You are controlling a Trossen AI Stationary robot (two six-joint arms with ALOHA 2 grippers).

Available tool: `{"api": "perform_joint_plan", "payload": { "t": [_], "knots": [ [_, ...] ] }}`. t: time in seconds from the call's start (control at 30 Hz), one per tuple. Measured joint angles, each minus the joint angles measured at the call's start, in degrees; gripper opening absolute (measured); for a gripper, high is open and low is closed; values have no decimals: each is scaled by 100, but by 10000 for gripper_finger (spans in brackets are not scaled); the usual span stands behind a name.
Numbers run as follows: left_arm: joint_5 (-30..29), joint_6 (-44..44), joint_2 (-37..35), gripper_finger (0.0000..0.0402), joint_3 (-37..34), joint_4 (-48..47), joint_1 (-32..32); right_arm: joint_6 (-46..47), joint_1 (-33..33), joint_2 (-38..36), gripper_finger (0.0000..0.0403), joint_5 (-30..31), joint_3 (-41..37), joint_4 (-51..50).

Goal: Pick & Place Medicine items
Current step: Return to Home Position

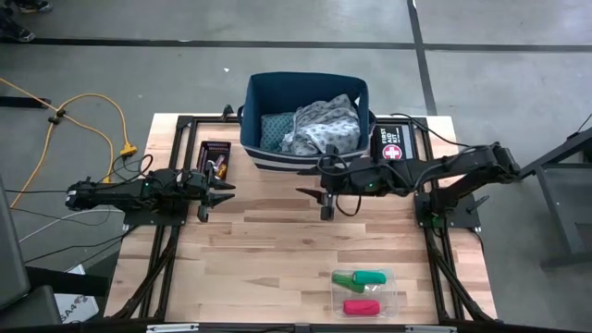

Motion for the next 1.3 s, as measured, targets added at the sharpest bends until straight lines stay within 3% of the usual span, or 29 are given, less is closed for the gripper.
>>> {"api": "perform_joint_plan", "payload": {
  "t": [0.7,0.83,1.03,1.3],
  "knots": [
    [2,0,-1,111,2,-2,0,318,9,42,171,104,-52,-194],
    [2,-1,-1,111,0,-2,-1,588,9,247,171,119,-223,-265],
    [0,0,-2,111,0,-2,-2,1049,7,536,171,-321,-493,-260],
    [0,-2,0,111,1,0,-2,1238,16,1126,171,-323,-529,373]
  ]
}}
